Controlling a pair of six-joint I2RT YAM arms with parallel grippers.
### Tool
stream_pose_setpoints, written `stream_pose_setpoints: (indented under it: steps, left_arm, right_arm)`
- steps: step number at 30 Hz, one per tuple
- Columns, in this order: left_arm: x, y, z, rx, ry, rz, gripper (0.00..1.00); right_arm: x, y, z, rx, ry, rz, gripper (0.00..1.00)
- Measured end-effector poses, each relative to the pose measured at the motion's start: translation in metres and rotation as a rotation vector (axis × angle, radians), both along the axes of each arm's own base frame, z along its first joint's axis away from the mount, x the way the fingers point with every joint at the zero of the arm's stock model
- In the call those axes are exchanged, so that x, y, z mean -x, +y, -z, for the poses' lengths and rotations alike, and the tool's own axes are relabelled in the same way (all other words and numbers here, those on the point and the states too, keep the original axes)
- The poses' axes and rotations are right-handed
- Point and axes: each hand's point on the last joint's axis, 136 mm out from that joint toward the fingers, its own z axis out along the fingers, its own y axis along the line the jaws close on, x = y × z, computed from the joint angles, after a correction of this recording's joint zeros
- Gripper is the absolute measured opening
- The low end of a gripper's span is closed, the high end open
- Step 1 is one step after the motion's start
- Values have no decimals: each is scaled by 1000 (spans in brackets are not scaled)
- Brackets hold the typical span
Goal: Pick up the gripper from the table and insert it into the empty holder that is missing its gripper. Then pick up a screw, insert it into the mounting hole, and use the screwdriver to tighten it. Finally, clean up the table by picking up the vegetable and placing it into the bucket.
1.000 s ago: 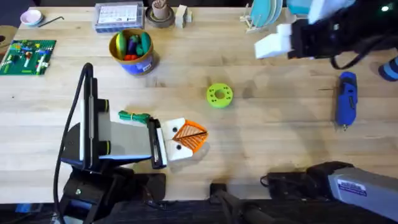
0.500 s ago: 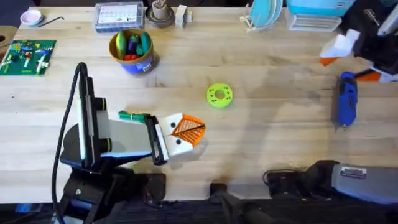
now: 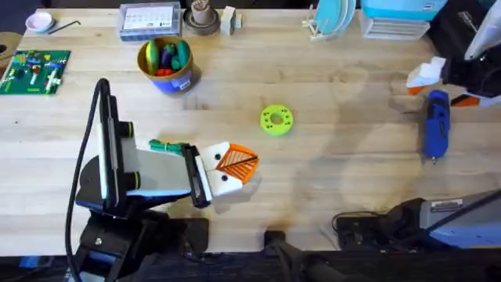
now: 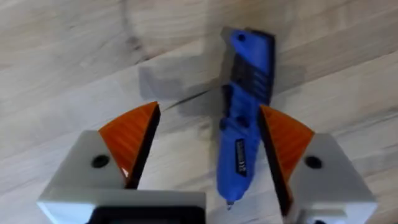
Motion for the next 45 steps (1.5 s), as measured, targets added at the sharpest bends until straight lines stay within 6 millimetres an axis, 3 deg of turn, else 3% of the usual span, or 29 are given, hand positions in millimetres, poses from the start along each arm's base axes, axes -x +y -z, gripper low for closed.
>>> stream_pose_setpoints:
  steps: [3, 6, 18, 25, 34, 45]
  left_arm:
    - [0, 0, 0, 5, 16, -1, 15]
    - [0, 0, 0, 10, 31, -2, 15]
    - [0, 0, 1, 13, 51, -2, 15]
    - [0, 0, 1, 14, 54, -2, 15]
    - [0, 0, 1, 14, 54, -2, 15]
    - [0, 0, 1, 14, 54, -2, 15]
  right_arm:
    - [-4, -20, -4, 108, 0, -6, 994]
    - [-2, -27, -5, 149, 14, -11, 994]
    - [10, -44, 17, 32, 16, 39, 994]
    - [10, -42, 28, -37, 8, 47, 994]
    - [13, -38, 67, -104, 95, 46, 993]
    - [11, -40, 67, -105, 92, 48, 993]
